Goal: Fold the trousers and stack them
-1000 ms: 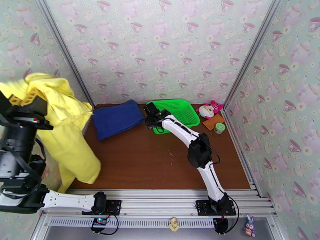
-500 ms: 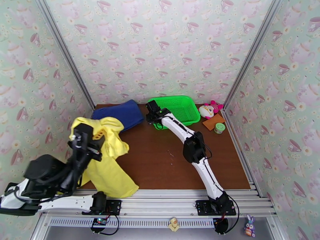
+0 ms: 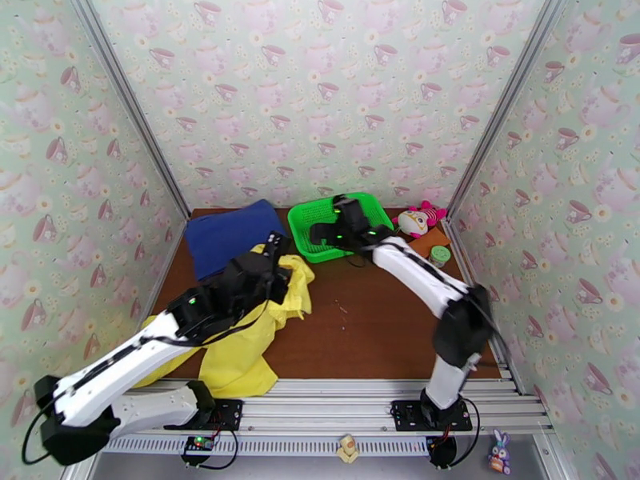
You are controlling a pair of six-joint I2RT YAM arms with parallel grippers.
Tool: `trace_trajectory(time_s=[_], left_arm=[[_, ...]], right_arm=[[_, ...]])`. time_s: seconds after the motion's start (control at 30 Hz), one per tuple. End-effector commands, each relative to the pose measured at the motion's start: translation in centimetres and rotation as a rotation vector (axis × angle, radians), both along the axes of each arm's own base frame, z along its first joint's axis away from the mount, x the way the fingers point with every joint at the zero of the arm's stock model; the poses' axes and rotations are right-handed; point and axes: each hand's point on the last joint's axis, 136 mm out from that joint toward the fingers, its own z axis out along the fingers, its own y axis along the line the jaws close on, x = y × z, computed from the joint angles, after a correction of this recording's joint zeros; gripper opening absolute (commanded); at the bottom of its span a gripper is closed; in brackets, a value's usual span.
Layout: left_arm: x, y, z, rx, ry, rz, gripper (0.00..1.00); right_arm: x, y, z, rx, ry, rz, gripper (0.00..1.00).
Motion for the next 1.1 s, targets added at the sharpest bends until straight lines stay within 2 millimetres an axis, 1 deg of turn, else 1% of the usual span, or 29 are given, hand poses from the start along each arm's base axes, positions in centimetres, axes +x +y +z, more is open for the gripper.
trace_trajectory(time_s=[0.0, 0.07, 0.1, 0.13, 0.17, 0.2, 0.23, 0.27, 0.3, 0.33, 0.37, 0.4, 0.43, 0.47, 0.5, 0.53, 0.57, 0.6, 0.63, 0.67, 0.7, 0.73, 0.77, 0.83, 0.87, 0.9, 0.93, 1.0, 1.07], left_arm=[[-1.7, -8.0, 8.1, -0.251, -0.091, -0.195, 0.00], [-3.1, -10.9, 10.7, -0.249, -0.132, -0.247, 0.00], [-3.5, -11.2, 11.8, -0.247, -0.156, -0.230, 0.00], [-3.5, -10.5, 12.5, -0.261, -0.162, -0.191, 0.00], [-2.9, -9.0, 12.7, -0.297, -0.149, -0.127, 0.00], [-1.9, -6.9, 11.5, -0.324, -0.110, -0.053, 0.00], [-0.8, -4.7, 9.8, -0.342, -0.073, 0.018, 0.00], [0.7, -2.0, 6.6, -0.328, -0.026, 0.110, 0.00], [2.0, 1.1, 3.1, -0.291, 0.017, 0.206, 0.00], [3.1, 3.8, -0.4, -0.251, 0.061, 0.290, 0.00], [3.9, 6.7, -4.7, -0.206, 0.125, 0.364, 0.06], [4.1, 9.1, -8.7, -0.179, 0.191, 0.405, 0.11], [4.1, 11.0, -11.5, -0.178, 0.241, 0.439, 0.13], [3.9, 12.5, -13.7, -0.200, 0.283, 0.457, 0.21], [3.7, 13.4, -14.9, -0.235, 0.306, 0.449, 0.36], [3.3, 13.9, -15.3, -0.249, 0.312, 0.443, 0.48], [2.8, 14.5, -15.6, -0.233, 0.310, 0.445, 0.57], [2.1, 15.0, -15.6, -0.201, 0.299, 0.435, 0.61], [1.4, 15.4, -15.7, -0.180, 0.296, 0.436, 0.63], [0.7, 16.0, -15.5, -0.165, 0.291, 0.442, 0.64], [-0.1, 16.5, -15.4, -0.151, 0.285, 0.443, 0.64], [-0.8, 17.0, -15.2, -0.141, 0.282, 0.445, 0.64], [-1.5, 17.5, -15.0, -0.149, 0.281, 0.464, 0.64], [-2.6, 16.7, -14.5, -0.200, 0.270, 0.427, 0.63], [-3.0, 16.7, -14.4, -0.217, 0.283, 0.433, 0.63], [-3.4, 16.5, -14.6, -0.223, 0.298, 0.425, 0.63], [-3.7, 16.3, -15.0, -0.224, 0.315, 0.414, 0.63], [-4.4, 15.5, -16.1, -0.216, 0.369, 0.382, 0.62], [-5.1, 14.6, -16.9, -0.212, 0.409, 0.345, 0.58]], right_arm=[[-2.2, -6.8, -2.3, 0.034, 0.000, -0.176, 0.99], [-4.0, -9.4, -4.1, 0.017, -0.003, -0.233, 0.99], [-4.8, -10.7, -4.9, -0.001, -0.016, -0.273, 0.99], [-5.4, -11.6, -5.6, -0.014, -0.027, -0.303, 0.99], [-6.0, -12.6, -6.1, -0.025, -0.043, -0.330, 0.99], [-6.4, -13.2, -6.6, -0.038, -0.061, -0.347, 0.99], [-6.8, -13.7, -7.0, -0.050, -0.078, -0.359, 0.99], [-7.1, -14.0, -7.2, -0.046, -0.091, -0.370, 0.99], [-7.3, -13.8, -6.8, -0.035, -0.095, -0.346, 0.99], [-7.4, -13.6, -6.3, -0.047, -0.102, -0.319, 0.99], [-7.7, -13.8, -5.8, -0.070, -0.106, -0.320, 1.00], [-8.0, -14.3, -5.6, -0.088, -0.116, -0.331, 1.00], [-8.1, -14.5, -5.6, -0.096, -0.126, -0.336, 0.99], [-8.2, -14.2, -5.7, -0.089, -0.134, -0.317, 0.99], [-8.1, -13.2, -5.8, -0.065, -0.134, -0.269, 1.00], [-8.1, -12.1, -5.7, -0.039, -0.132, -0.209, 0.99], [-8.2, -10.1, -5.5, -0.004, -0.129, -0.100, 0.99], [-8.4, -7.8, -5.1, 0.037, -0.128, 0.026, 0.99], [-8.8, -5.9, -4.8, 0.066, -0.126, 0.125, 0.99], [-9.5, -3.2, -4.5, 0.076, -0.125, 0.246, 0.99], [-10.1, -1.0, -4.6, 0.040, -0.133, 0.328, 0.99], [-10.5, 0.8, -5.0, -0.010, -0.134, 0.385, 0.99], [-11.1, 2.7, -5.7, -0.064, -0.119, 0.450, 0.99], [-12.3, 6.1, -7.6, -0.128, -0.055, 0.588, 0.99], [-12.9, 7.7, -8.7, -0.153, -0.018, 0.645, 0.99], [-13.2, 8.9, -10.0, -0.185, 0.012, 0.686, 1.00], [-13.1, 9.6, -11.2, -0.222, 0.035, 0.692, 1.00], [-12.2, 10.4, -13.8, -0.292, 0.085, 0.664, 0.99], [-11.9, 11.2, -15.8, -0.327, 0.124, 0.680, 0.98]])
